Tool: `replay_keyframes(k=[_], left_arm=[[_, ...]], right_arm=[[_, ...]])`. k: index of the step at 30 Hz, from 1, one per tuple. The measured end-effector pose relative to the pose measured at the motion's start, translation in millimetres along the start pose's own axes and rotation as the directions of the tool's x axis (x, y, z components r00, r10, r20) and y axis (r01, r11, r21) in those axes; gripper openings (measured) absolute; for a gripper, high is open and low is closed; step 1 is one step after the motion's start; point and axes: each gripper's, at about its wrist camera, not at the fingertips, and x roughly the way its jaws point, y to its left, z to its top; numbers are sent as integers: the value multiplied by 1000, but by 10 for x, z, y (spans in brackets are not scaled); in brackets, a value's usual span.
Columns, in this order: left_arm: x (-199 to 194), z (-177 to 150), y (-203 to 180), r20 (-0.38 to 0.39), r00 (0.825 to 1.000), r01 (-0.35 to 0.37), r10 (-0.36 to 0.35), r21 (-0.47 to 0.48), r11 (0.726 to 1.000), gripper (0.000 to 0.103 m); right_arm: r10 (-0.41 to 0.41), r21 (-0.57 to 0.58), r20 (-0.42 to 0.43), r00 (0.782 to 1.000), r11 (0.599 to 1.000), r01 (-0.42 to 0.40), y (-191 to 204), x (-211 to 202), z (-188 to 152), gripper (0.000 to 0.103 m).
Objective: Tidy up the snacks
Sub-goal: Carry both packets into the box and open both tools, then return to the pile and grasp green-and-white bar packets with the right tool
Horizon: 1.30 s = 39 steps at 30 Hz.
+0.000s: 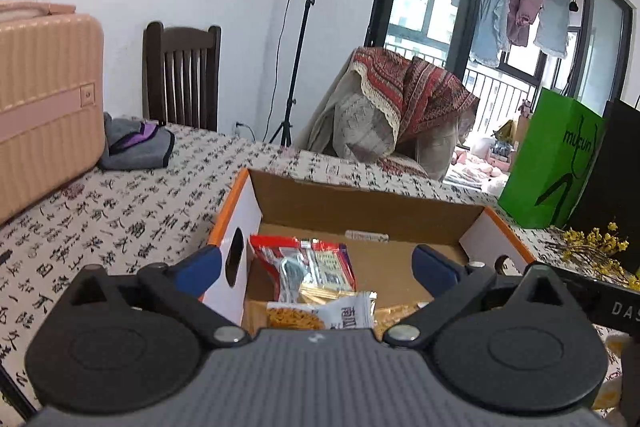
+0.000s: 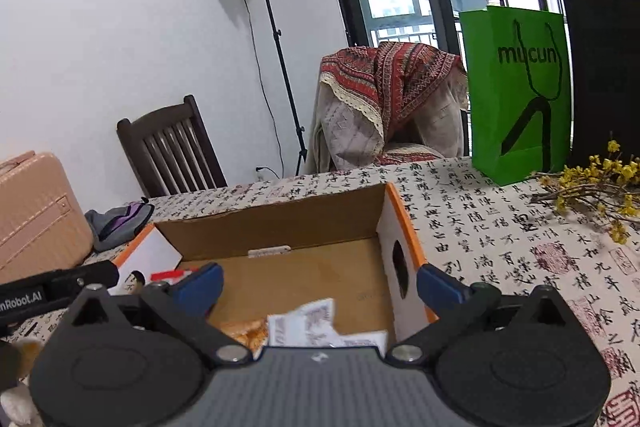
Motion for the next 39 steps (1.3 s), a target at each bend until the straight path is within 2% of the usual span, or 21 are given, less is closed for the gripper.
replay_keyframes(k=[9,19,30,39], left_arm=[[-201,-64,-14,-8,999,36,-36,11,999,103],[-628,-167,-26,25,994,106,-108,52,993,103],[-981,-444,61,14,989,147,-149,99,984,103],[-1043,-746,217,-20,988,154,-153,112,982,103]], right_arm=[[3,-24,-1,1000,1000,-3,-13,-255,-108,103],[26,-62,12,1000,998,-25,6,-594,-213,103],[39,-104,11,999,994,-37,-28,-993,-458,103],[34,-128,-19,999,991,-37,-43,-1176,-776,103]])
